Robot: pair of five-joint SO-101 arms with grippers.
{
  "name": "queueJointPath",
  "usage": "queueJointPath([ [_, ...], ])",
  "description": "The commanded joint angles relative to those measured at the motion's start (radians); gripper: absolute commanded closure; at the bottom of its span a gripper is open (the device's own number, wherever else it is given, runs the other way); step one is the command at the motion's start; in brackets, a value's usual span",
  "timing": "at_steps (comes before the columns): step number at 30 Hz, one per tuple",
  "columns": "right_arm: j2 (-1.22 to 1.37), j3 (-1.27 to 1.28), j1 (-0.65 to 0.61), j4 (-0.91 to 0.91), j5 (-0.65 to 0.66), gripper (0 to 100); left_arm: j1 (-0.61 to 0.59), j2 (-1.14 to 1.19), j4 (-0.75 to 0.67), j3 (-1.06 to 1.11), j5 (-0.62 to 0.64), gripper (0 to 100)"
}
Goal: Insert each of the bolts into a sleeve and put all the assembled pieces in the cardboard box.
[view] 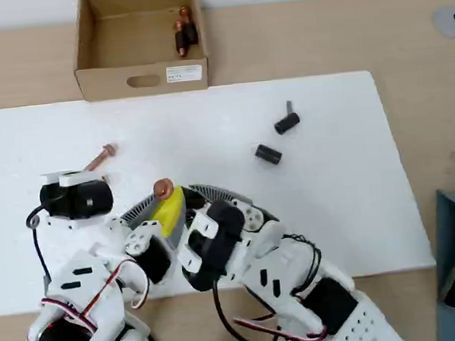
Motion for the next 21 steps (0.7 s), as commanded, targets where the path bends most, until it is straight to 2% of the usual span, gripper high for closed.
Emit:
queueJointPath([
  [1, -0.125, -0.038, -0.010, -0.006, 0.009, 98.9, 0.040, 0.002, 0.008, 0.023, -0.002, 91],
  [5, -0.125, -0.038, -0.010, -0.006, 0.009, 98.9, 0.040, 0.002, 0.011, 0.023, -0.002, 83],
  [12, -0.127, -0.027, -0.010, -0.006, 0.009, 98.9, -0.015, 0.004, 0.011, -0.008, -0.005, 82],
  [21, -0.127, -0.007, -0.008, -0.006, 0.009, 98.9, -0.097, 0.008, 0.014, -0.160, -0.008, 83],
])
